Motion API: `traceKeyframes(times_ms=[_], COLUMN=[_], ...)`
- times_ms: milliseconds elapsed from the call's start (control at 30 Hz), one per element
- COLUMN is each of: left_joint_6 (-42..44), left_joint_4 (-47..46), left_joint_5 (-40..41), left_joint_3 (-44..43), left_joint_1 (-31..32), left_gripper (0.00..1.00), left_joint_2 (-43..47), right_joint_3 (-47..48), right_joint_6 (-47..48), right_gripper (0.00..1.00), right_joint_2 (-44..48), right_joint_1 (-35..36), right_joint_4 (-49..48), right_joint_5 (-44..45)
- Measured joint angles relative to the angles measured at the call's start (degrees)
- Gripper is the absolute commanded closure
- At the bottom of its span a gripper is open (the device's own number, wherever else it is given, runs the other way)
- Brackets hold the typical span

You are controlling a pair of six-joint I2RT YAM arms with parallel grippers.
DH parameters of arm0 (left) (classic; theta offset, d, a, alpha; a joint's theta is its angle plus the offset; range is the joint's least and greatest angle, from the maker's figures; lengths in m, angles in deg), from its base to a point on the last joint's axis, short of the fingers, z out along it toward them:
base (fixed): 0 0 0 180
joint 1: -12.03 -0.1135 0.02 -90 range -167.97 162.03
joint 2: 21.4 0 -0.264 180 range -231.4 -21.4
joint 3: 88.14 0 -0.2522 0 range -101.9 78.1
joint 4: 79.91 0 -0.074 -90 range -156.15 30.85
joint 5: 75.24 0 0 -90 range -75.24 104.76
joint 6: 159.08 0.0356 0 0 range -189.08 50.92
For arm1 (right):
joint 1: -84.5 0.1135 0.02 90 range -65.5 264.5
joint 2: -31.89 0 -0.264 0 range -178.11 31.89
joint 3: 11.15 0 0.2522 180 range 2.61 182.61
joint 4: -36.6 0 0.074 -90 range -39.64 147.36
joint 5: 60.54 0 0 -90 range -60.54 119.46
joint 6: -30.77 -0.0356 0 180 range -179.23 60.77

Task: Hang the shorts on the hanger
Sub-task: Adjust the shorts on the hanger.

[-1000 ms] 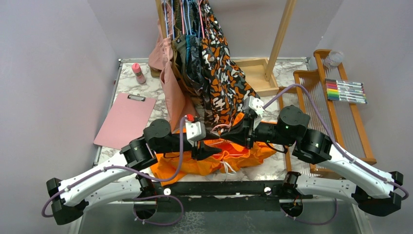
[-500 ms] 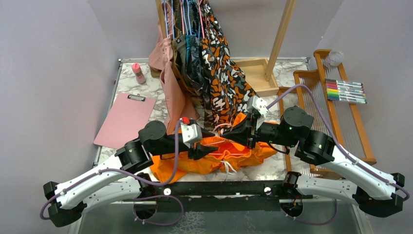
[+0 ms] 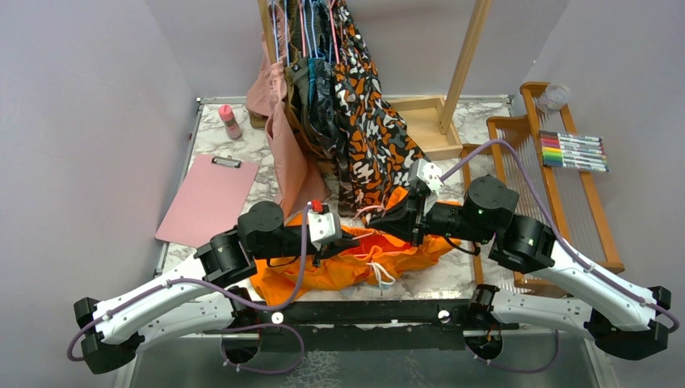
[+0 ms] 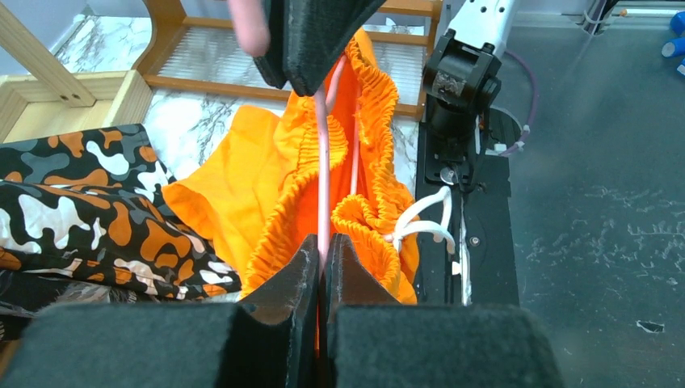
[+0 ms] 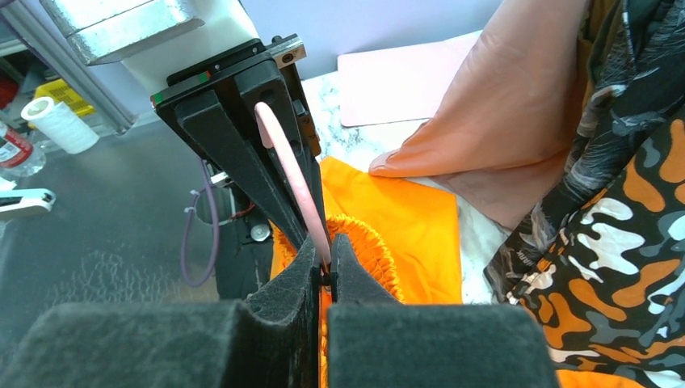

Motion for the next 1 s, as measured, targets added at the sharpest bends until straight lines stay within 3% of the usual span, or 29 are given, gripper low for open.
traceKeyframes(times_ms=[67,133,167,233,600,1000], left_joint_6=[-0.04,-0.15,-0.15,-0.22,-1.03,-2.27], left_joint_4=[-0.15,-0.24,-0.24,0.31,0.2,0.17], left_joint_5=[0.04,0.0,0.07,0.7,0.37,-3.1], left_joint_3=[0.24,0.68,0.83,1.09,1.09,0.94], left_joint_1=[0.02,0.04,0.07,-0.09,-0.42,-0.42], left_gripper=[1.0,1.0,1.0,1.0,1.0,1.0], left_joint_2=[0.44,1.05,1.42,2.45,3.89,2.56], right_joint_3=[0.0,0.11,0.44,1.36,0.37,0.11], right_joint_6=[-0.07,0.04,-0.11,0.17,2.64,5.27], right_gripper=[0.95,0.66,0.57,0.49,0.46,0.48], right_joint_2=[-0.04,-0.22,-0.48,-0.72,2.71,-1.79], right_joint_1=[0.02,0.02,0.02,0.02,0.02,0.02], right_joint_4=[-0.07,-0.02,0.09,0.94,4.24,3.34], right_joint_5=[-0.42,-1.18,-1.64,-2.78,-3.41,-4.33])
